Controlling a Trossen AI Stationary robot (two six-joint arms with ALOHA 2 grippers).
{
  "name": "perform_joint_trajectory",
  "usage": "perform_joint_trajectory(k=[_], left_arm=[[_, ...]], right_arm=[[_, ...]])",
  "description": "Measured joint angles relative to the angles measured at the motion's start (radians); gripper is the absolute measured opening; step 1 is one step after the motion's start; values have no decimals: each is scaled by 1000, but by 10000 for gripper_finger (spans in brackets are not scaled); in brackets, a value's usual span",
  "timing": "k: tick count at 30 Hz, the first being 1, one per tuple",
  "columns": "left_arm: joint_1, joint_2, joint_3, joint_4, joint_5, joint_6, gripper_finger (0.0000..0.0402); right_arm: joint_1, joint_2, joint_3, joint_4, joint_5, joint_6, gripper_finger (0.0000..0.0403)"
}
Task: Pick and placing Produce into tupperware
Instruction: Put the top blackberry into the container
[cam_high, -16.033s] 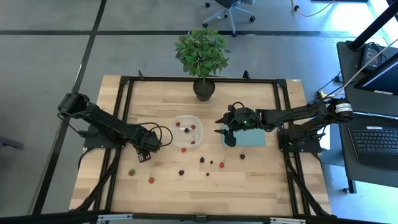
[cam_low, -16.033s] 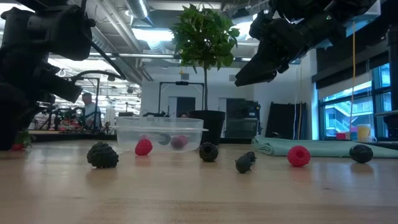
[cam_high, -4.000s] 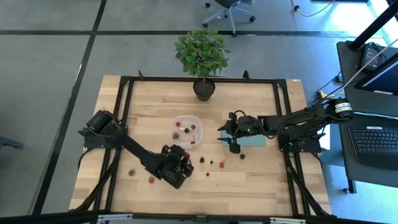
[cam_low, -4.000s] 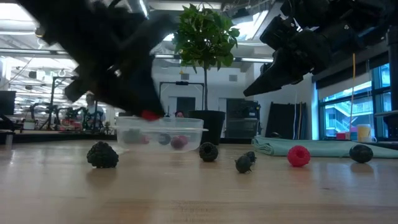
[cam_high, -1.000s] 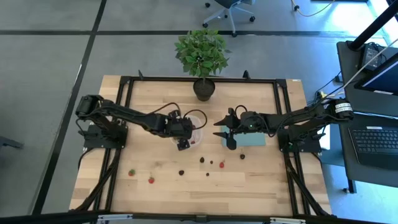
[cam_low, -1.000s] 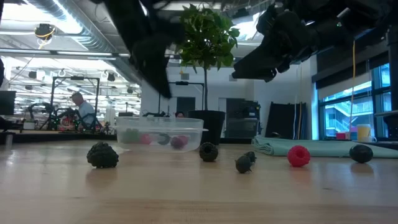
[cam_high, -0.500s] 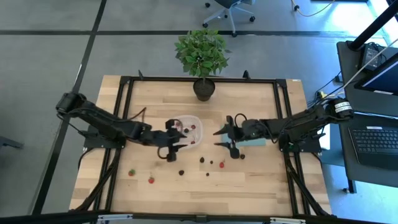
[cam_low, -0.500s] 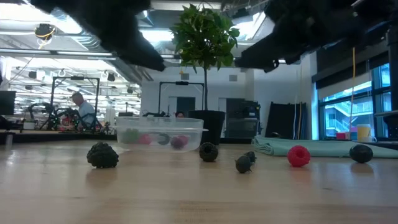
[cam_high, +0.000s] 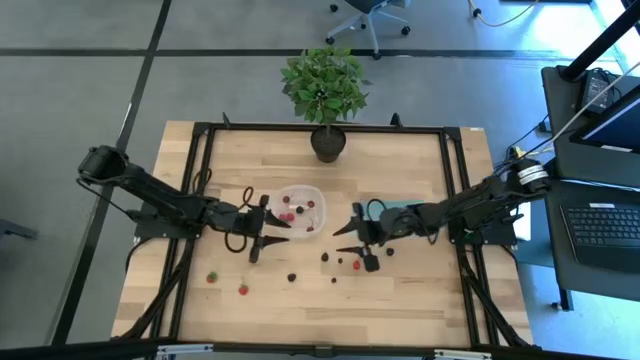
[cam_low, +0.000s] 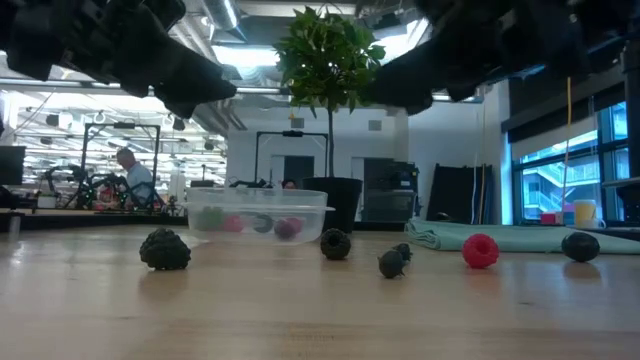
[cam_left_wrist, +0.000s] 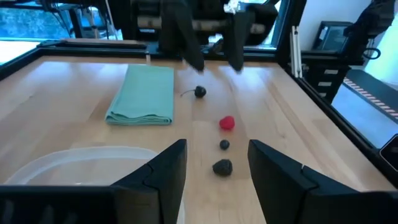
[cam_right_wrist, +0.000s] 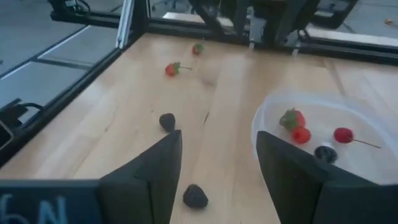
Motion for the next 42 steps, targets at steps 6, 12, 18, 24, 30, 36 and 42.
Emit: perform_joint_trajectory(k=[6,12,18,24,30,36,42], left_arm=[[-2,-3,-4,-2,0,1,165],[-2,-3,-4,-13,0,1,165],[-2,-3,-4,-24,0,0,165],[-3,-2,-3,-51,0,-1,165],[-3,-2,-3,-52,0,-2,165],[-3,-2,-3,-58,0,-2,165],[-3,-2,-3,-59,0,-2,165]], right_arm=[[0,159,112,-51,0,-5,209],[1,283,245,-235,-3,-25,209],[8,341,325,-347,-12,-30,209],[7,372,341,-393,-14,-28,209],[7,386,340,-422,-21,-26,209],[7,404,341,-408,-21,-26,209],[7,407,340,-410,-20,-24,209]])
